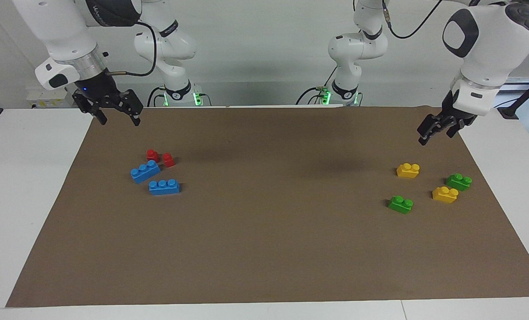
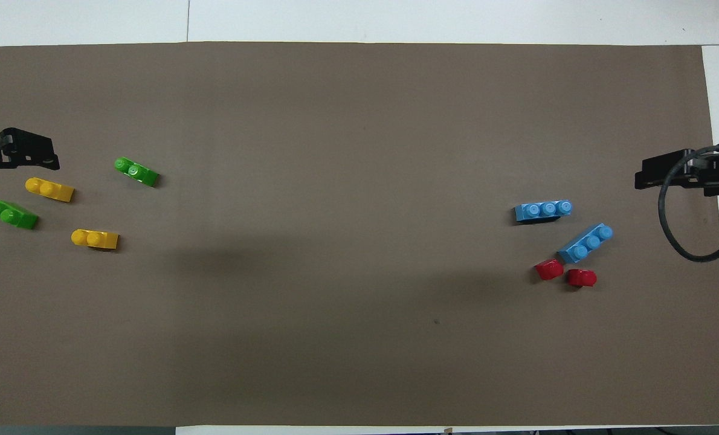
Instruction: Remove green block with left arm and hold with right
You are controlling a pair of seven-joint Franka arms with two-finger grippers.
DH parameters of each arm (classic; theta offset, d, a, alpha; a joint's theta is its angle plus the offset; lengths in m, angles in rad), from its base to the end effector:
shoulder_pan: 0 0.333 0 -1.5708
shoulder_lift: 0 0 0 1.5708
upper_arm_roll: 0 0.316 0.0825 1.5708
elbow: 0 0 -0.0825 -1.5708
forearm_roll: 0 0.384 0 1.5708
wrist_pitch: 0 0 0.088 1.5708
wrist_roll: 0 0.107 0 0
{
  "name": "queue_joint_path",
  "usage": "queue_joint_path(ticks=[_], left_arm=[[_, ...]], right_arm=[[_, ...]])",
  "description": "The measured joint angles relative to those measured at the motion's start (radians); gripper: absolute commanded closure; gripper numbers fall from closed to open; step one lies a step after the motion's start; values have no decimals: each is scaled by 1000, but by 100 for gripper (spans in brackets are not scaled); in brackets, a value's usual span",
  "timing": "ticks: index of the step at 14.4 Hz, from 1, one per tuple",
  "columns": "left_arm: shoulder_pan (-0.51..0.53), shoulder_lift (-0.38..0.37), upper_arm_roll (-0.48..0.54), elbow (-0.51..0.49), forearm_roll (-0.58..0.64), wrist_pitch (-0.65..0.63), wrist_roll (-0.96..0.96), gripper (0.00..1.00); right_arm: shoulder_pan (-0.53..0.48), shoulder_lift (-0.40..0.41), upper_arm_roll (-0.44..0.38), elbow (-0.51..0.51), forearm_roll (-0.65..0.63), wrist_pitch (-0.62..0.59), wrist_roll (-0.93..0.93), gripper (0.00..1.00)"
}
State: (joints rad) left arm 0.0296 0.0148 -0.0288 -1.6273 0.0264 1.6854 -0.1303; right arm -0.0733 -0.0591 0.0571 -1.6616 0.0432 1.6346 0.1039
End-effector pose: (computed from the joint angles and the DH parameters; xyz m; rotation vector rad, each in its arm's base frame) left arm 0.5686 0.0031 0.5996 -3.1113 -0.2004 -0.0700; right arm 0.5415 -0.0035 0.6195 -3.0943 0.1893 -0.0469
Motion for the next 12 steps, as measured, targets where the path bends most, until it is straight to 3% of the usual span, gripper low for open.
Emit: queue_joint_path(ticks=[5, 12], left_arm=[[-3, -43, -4, -3, -14, -92, 89, 0], [-18, -44, -5, -18, -32, -95, 111, 0]], right_arm=[[0, 0, 0, -11, -36, -4, -11, 0], [-7, -1, -3, -20, -36, -40, -11, 0]])
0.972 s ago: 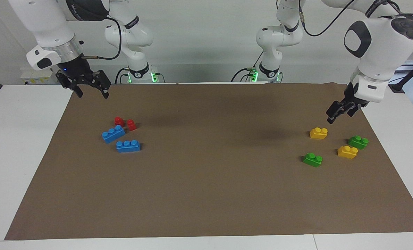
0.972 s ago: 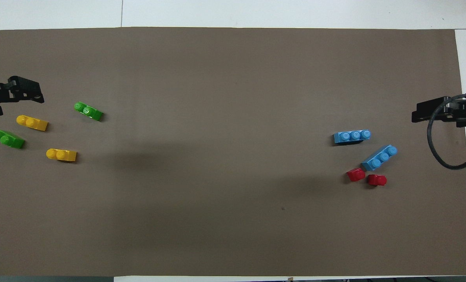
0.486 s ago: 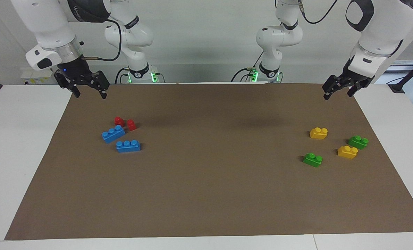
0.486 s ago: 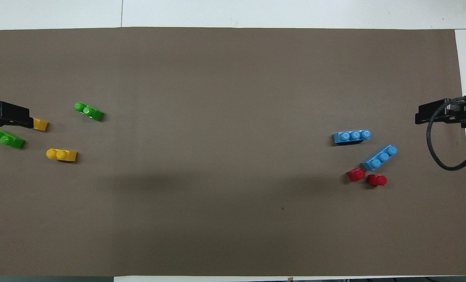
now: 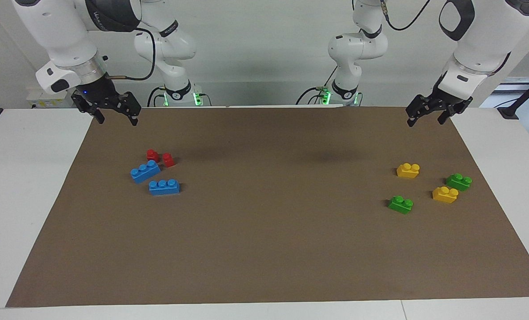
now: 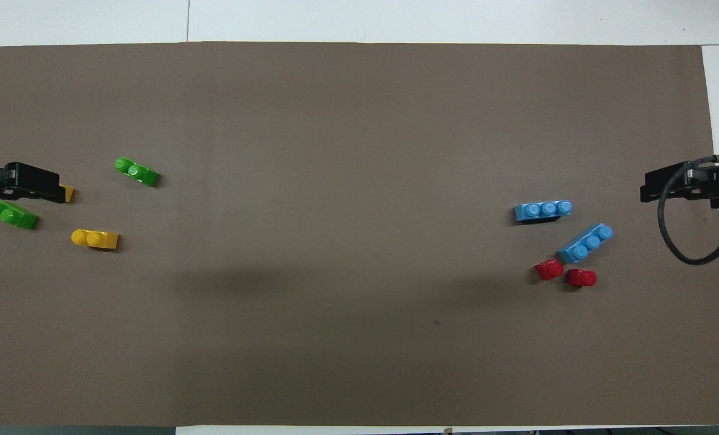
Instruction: Remove green block with left arm and hold with right
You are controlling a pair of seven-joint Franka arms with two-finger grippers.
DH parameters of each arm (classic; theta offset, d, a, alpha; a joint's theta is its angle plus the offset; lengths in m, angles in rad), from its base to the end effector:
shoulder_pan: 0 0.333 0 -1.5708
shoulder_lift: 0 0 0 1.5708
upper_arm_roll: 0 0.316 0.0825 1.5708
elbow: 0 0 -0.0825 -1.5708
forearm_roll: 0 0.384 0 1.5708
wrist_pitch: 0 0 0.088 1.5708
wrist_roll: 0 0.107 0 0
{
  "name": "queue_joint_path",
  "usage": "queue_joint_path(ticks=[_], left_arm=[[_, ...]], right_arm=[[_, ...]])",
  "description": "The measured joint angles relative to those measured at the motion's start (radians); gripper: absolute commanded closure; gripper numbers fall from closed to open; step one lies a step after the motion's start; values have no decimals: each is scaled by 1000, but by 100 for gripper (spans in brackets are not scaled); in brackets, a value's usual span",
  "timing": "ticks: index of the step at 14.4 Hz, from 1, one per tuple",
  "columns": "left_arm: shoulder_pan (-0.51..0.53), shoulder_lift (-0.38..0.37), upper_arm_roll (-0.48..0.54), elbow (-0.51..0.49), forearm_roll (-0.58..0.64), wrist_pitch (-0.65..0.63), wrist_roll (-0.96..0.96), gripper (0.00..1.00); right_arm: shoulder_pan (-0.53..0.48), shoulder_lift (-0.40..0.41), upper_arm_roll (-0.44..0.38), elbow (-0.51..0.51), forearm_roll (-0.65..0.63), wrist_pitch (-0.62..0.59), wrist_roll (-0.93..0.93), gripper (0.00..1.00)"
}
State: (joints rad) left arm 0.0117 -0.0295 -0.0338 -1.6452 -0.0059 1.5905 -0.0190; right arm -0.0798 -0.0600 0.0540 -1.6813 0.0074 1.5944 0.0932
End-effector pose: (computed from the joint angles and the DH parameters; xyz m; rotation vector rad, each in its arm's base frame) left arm 0.5456 -0.0129 0.6073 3.1370 -0.0045 -0.0397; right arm 0.5361 -0.0122 0.6070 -3.1325 0.1873 0.0425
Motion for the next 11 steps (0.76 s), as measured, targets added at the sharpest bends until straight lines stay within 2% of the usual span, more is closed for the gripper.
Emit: queue_joint_path(ticks=[11], left_arm=[[-5, -4, 0, -4, -15, 0, 22, 0]], right_arm=[[-5, -1, 0, 0, 0, 0, -86, 0]])
